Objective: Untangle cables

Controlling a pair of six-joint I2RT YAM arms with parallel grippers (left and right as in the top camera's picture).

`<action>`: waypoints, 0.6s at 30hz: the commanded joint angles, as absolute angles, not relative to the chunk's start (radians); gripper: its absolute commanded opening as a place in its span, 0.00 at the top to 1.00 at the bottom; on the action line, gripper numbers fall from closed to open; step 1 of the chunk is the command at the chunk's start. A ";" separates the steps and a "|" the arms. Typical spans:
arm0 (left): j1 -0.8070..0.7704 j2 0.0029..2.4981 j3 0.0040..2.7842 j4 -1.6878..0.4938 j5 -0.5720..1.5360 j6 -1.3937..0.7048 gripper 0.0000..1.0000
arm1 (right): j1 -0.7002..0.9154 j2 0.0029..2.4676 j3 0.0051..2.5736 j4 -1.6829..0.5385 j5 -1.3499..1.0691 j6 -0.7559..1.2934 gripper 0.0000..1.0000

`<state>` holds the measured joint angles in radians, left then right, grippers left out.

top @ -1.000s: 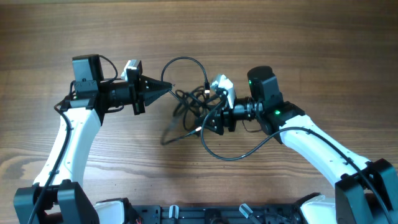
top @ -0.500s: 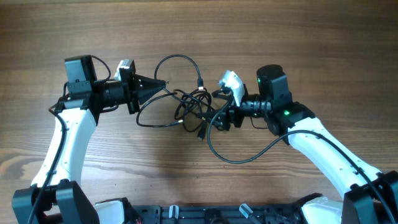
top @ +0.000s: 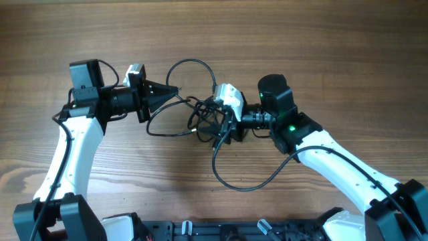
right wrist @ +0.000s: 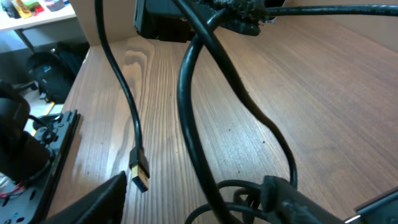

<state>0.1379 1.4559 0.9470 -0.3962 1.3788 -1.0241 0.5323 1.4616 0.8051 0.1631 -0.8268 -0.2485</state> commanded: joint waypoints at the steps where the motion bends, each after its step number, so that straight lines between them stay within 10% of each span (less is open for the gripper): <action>1: 0.139 1.440 0.956 -0.393 1.448 -1.029 0.96 | 0.537 1.487 0.804 0.172 -0.814 -0.258 0.36; 9: 0.139 1.440 0.956 -0.393 1.454 -1.025 0.96 | 0.537 1.489 0.804 0.180 -0.769 -0.250 0.82; 18: 0.140 1.440 0.956 -0.393 1.416 -0.973 0.96 | 0.537 1.489 0.804 0.171 -0.673 -0.060 0.96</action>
<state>0.1379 1.4559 0.9470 -0.3958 1.4105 -1.0046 0.5343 1.4719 0.8055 0.1761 -0.7200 -0.1379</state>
